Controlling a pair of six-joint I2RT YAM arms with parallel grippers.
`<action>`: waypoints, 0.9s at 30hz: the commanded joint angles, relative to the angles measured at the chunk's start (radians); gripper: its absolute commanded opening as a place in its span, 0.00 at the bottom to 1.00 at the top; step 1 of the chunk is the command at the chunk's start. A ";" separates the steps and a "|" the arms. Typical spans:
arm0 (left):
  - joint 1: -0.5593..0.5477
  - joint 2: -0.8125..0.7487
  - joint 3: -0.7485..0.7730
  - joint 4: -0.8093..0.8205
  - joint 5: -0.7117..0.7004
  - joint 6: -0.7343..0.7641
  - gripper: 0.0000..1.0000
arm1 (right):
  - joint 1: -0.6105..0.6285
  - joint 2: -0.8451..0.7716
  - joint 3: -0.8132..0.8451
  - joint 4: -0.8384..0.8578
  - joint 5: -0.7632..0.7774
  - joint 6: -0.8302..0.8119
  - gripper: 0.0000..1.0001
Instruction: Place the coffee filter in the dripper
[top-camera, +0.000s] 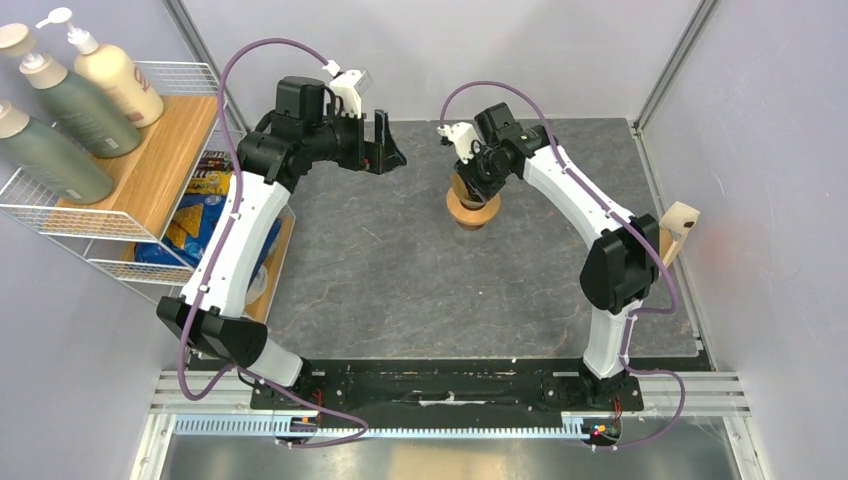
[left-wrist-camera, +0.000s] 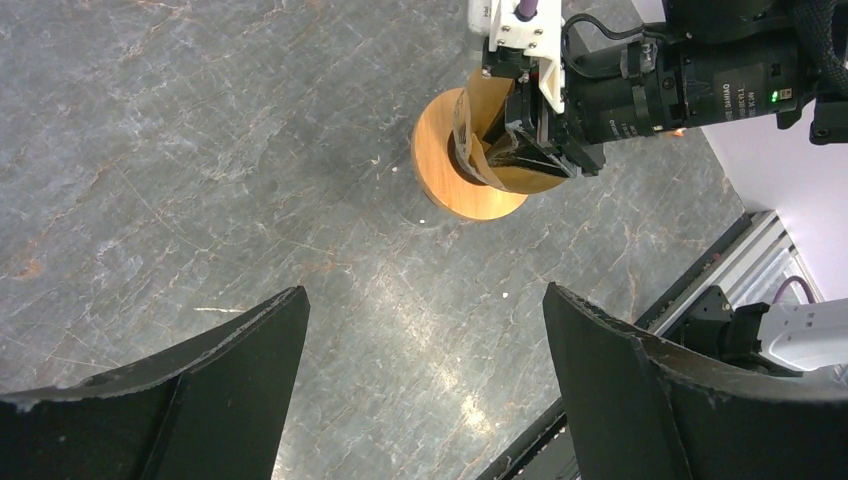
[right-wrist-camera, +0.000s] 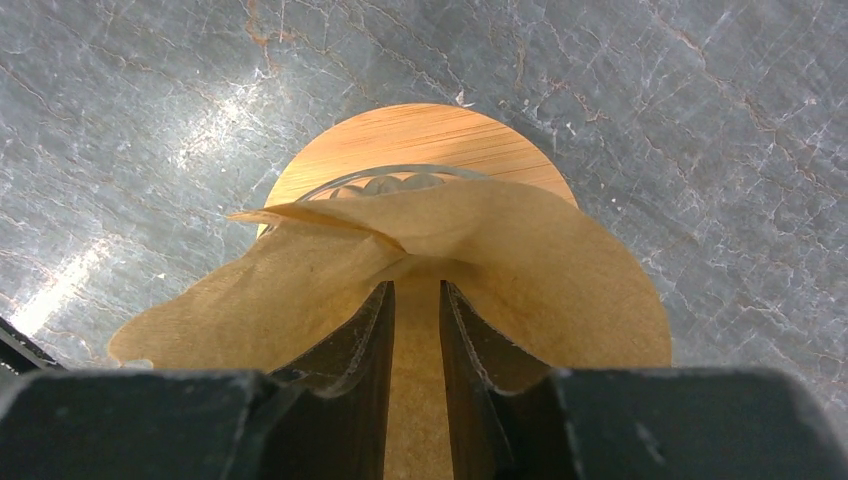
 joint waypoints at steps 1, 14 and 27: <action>0.006 -0.004 -0.002 0.039 0.007 -0.007 0.94 | 0.003 0.023 0.006 0.025 0.019 -0.030 0.31; 0.010 -0.007 -0.012 0.040 0.028 -0.005 0.95 | 0.008 -0.019 0.074 -0.022 -0.026 -0.030 0.33; 0.011 0.004 -0.013 0.053 0.055 -0.014 0.96 | 0.020 -0.040 0.137 -0.079 -0.023 -0.035 0.43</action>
